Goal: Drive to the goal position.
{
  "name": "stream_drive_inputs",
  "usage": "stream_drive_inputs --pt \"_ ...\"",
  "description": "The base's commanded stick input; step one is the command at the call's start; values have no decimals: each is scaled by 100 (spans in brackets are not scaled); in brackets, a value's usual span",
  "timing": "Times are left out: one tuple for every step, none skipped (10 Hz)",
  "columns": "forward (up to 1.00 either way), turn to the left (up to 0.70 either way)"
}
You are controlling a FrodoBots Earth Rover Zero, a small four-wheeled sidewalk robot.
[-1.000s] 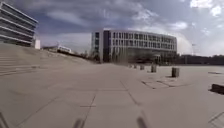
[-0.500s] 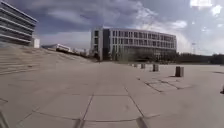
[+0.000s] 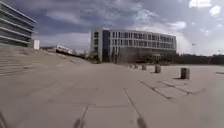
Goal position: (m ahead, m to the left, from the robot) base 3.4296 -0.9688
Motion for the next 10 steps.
stream_drive_inputs --pt "70 -30" --pt "70 -34" --pt "70 -34" --pt "70 -34" --pt "70 -10" --pt "70 -1" --pt "70 0" --pt "70 0" --pt "70 0" --pt "70 0"
